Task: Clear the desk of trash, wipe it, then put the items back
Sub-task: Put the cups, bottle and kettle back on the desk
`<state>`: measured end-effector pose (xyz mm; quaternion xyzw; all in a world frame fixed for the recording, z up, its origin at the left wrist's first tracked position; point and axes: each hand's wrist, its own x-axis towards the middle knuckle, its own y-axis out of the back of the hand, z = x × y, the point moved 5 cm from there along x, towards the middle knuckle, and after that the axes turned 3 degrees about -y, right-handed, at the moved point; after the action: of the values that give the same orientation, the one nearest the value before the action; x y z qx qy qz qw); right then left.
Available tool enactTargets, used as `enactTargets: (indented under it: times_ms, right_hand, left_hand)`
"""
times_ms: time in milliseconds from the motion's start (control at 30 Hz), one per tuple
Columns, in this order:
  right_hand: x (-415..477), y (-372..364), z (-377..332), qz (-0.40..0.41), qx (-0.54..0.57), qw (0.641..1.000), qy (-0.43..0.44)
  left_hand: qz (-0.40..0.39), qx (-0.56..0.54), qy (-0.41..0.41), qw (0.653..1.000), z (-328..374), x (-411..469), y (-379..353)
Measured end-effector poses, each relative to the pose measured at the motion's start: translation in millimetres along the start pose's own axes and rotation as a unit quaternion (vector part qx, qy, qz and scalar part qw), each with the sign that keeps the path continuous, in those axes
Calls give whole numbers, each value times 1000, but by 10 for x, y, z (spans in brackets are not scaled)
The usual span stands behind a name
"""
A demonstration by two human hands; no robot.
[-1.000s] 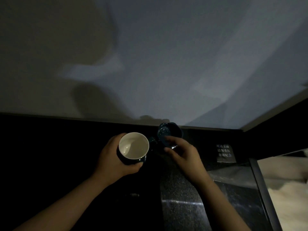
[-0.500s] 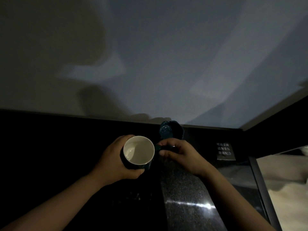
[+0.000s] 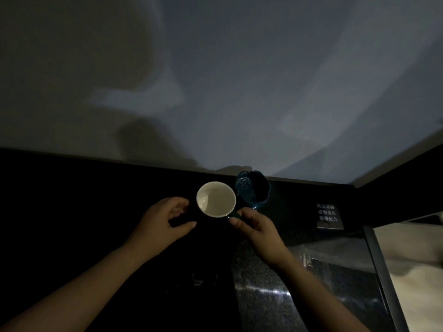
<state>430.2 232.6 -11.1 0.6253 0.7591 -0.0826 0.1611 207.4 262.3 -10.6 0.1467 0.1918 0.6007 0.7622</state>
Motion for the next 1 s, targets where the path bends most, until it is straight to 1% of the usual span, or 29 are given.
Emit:
enactTargets:
  times_ms: [67,133,367,600,1000]
  right_hand:
    - [57,-49,48,59,0,998,3]
    - [122,-90,81,112,-32,993,10]
    - [343,-209,98,196,-78,977,16]
    - [526,-298,130,226,-92,970,4]
    - [607,-393,157,253,-81,964,1]
  left_hand:
    - [-2,27,7,1000,-42,4,20]
    - [-12,51,18,998,-94,-7,48]
    - [-50,154,33,986,-204,-43,188]
    - [-90,205,37,974,-240,-22,316]
    - [-92,219,27,971,-306,18,386]
